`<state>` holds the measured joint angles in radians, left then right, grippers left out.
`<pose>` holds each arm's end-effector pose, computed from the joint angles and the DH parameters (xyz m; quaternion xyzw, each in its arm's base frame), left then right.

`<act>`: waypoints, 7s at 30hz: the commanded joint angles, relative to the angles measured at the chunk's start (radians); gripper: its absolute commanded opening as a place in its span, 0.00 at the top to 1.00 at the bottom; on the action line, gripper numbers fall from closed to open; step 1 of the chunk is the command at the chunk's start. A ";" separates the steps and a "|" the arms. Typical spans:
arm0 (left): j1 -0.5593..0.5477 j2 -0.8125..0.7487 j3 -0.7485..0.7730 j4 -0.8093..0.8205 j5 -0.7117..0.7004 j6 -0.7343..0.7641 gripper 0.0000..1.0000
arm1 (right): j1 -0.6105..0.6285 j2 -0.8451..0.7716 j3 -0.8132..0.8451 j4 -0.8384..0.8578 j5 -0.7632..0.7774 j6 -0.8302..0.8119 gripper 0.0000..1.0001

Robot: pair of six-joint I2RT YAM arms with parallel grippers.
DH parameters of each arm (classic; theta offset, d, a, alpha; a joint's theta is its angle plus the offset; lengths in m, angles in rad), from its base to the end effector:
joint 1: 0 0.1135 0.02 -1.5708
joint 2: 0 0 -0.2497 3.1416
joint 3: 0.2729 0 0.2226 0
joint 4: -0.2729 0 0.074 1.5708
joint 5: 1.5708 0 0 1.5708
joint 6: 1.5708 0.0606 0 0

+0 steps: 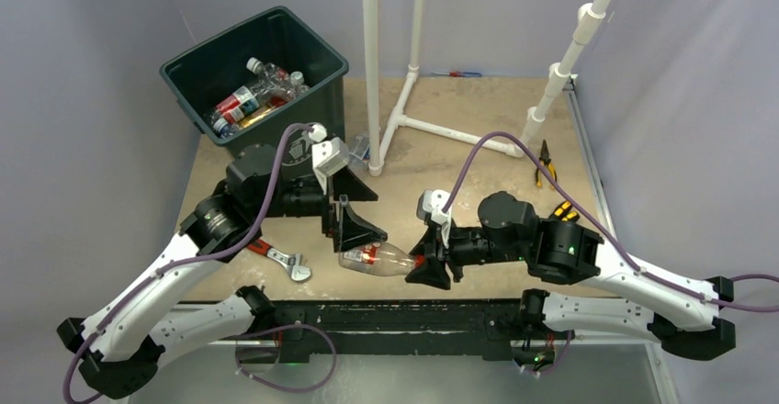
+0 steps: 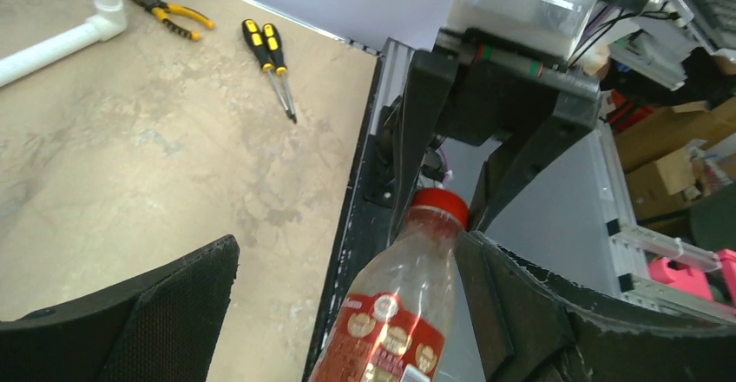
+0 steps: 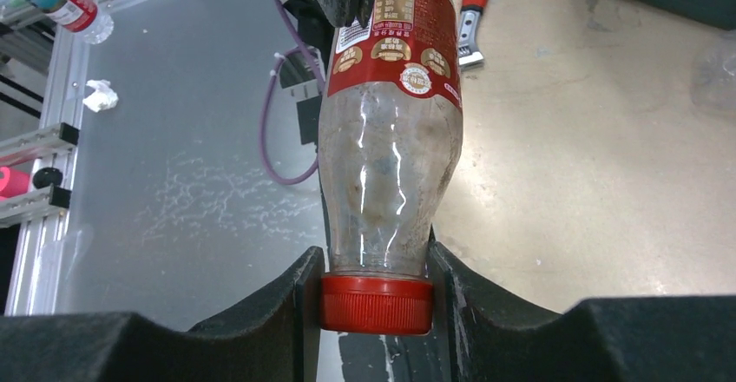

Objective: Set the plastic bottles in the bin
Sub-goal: Pick up the plastic bottle at the center of the board, then place the plastic bottle in the trash bin, then pick up the plastic bottle at the center of the board.

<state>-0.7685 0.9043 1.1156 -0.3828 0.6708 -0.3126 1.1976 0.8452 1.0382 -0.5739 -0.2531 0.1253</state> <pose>0.1049 -0.1538 0.3927 0.3697 0.6558 -0.5288 0.3918 0.0502 0.1697 0.3510 -0.4805 0.6701 0.4240 0.3745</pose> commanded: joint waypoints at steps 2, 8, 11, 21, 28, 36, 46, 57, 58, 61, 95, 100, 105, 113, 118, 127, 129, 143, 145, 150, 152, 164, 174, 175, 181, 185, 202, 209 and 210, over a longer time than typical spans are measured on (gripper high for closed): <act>-0.005 -0.093 0.014 -0.152 -0.100 0.156 0.06 | 0.000 0.014 0.087 -0.042 -0.072 -0.047 1.00; -0.005 -0.132 0.020 -0.260 -0.087 0.291 0.05 | 0.000 0.035 0.122 -0.113 -0.063 -0.080 1.00; -0.005 -0.127 0.024 -0.281 -0.060 0.346 0.04 | 0.000 0.040 0.119 -0.113 -0.072 -0.102 1.00; -0.018 -0.035 0.012 -0.277 0.095 0.416 0.01 | 0.000 0.072 0.132 -0.065 -0.134 -0.152 1.00; -0.051 -0.041 0.012 -0.273 0.178 0.433 0.01 | 0.000 0.066 0.120 0.005 -0.161 -0.225 1.00; -0.061 -0.075 -0.059 -0.228 0.221 0.388 0.01 | 0.000 0.141 0.164 0.017 -0.125 -0.280 1.00; -0.061 -0.132 -0.105 -0.275 0.170 0.376 0.18 | 0.000 0.181 0.268 -0.054 -0.047 -0.289 1.00; -0.061 -0.107 -0.101 -0.273 0.156 0.349 0.58 | 0.000 0.211 0.324 -0.086 -0.002 -0.307 1.00; -0.061 -0.101 -0.097 -0.271 0.156 0.343 0.64 | 0.000 0.210 0.326 -0.086 -0.004 -0.308 1.00; -0.061 -0.085 -0.082 -0.267 0.159 0.332 0.79 | 0.000 0.211 0.335 -0.083 -0.017 -0.306 1.00; 0.000 0.296 0.575 0.151 -1.478 0.436 1.00 | 0.000 -0.142 -0.284 0.686 0.187 0.099 0.01; 0.401 0.403 0.641 0.098 -1.292 0.188 1.00 | 0.000 -0.171 -0.380 0.732 0.167 0.153 0.01; 0.611 0.463 0.597 0.086 -1.209 0.021 1.00 | 0.000 -0.173 -0.418 0.734 0.168 0.169 0.01; 0.678 0.429 0.389 0.159 -1.219 -0.067 1.00 | 0.000 -0.180 -0.448 0.715 0.211 0.179 0.01; 0.678 0.394 0.335 0.170 -1.258 -0.106 0.72 | 0.000 -0.191 -0.456 0.713 0.312 0.191 0.01; 0.677 0.291 0.382 0.098 -1.183 -0.133 0.02 | 0.000 -0.185 -0.441 0.639 0.553 0.309 0.01; 0.677 0.254 0.398 0.048 -1.149 -0.169 0.01 | 0.000 -0.186 -0.452 0.651 0.608 0.339 0.01; 0.622 0.032 0.191 -0.187 -0.496 -0.240 0.01 | 0.000 -0.158 -0.488 0.710 0.740 0.388 0.01; 0.510 0.003 0.187 -0.208 -0.580 -0.217 0.01 | -0.001 -0.157 -0.501 0.726 0.761 0.389 0.01; 0.373 -0.034 0.182 -0.225 -0.652 -0.209 0.01 | -0.001 -0.123 -0.506 0.749 0.795 0.396 0.01; 0.362 -0.036 0.117 -0.197 -0.608 -0.225 0.01 | -0.001 -0.108 -0.511 0.753 0.817 0.407 0.01; 0.031 0.023 -0.073 -0.115 -0.943 -0.215 0.01 | -0.001 -0.069 -0.590 0.753 0.911 0.484 0.01; 0.013 0.241 -0.209 0.037 -1.262 -0.172 0.09 | -0.001 -0.120 -0.648 0.758 0.952 0.484 0.01; 0.034 0.270 -0.207 0.062 -1.266 -0.161 0.10 | -0.001 -0.128 -0.656 0.758 0.953 0.484 0.01; 0.262 0.445 -0.225 0.186 -1.033 -0.209 0.17 | -0.001 -0.161 -0.689 0.771 0.953 0.474 0.01; 0.265 0.563 -0.196 0.214 -1.079 -0.234 0.18 | -0.001 -0.178 -0.710 0.787 0.953 0.467 0.01; 0.370 0.565 -0.250 0.385 -0.937 -0.179 0.01 | -0.001 -0.416 -0.794 0.703 0.937 0.490 0.01; 0.371 0.529 -0.350 0.603 -0.863 -0.149 0.02 | -0.001 -0.338 -0.796 0.813 0.903 0.472 0.01; 0.371 0.533 -0.353 0.632 -0.847 -0.140 0.02 | -0.001 -0.319 -0.789 0.815 0.897 0.475 0.01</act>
<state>-0.4049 1.4448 0.7872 0.0658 -0.2527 -0.4931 1.1973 0.4725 0.2462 0.1673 0.6613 0.6067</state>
